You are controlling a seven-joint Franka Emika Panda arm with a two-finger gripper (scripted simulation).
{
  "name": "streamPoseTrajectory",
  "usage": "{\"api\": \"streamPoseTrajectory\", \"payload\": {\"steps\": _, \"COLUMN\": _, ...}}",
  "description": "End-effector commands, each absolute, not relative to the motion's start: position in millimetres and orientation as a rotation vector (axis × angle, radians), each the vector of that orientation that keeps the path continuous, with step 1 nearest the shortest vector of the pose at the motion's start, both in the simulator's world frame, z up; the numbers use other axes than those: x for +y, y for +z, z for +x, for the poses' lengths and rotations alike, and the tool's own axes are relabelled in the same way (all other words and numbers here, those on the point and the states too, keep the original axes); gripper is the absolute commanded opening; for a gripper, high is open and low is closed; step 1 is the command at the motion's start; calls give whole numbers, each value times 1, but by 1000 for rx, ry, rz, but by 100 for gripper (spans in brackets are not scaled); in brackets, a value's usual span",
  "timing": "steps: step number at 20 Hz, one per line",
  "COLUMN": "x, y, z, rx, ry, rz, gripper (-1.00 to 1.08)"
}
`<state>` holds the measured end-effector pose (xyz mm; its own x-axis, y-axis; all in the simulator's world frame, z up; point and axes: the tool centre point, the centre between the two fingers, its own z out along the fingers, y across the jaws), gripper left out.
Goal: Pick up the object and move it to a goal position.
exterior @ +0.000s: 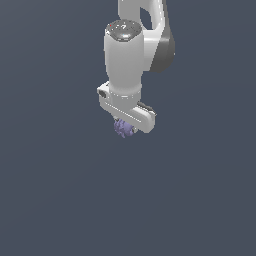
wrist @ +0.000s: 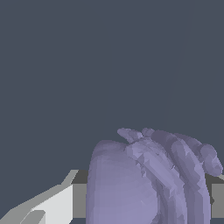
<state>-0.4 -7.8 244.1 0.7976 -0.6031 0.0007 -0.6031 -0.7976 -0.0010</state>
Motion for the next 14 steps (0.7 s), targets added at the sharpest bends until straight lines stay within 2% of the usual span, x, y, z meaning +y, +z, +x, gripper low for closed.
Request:
{"api": "streamPoseTrajectory", "payload": {"steps": 1, "x": -7, "y": 275, "z": -5, "rx": 1000, "ry": -1, "rz": -2978, "gripper": -100}}
{"api": "streamPoseTrajectory", "payload": {"steps": 14, "x": 0, "y": 419, "z": -19, "rx": 1001, "ry": -1, "rz": -2979, "gripper": -100}}
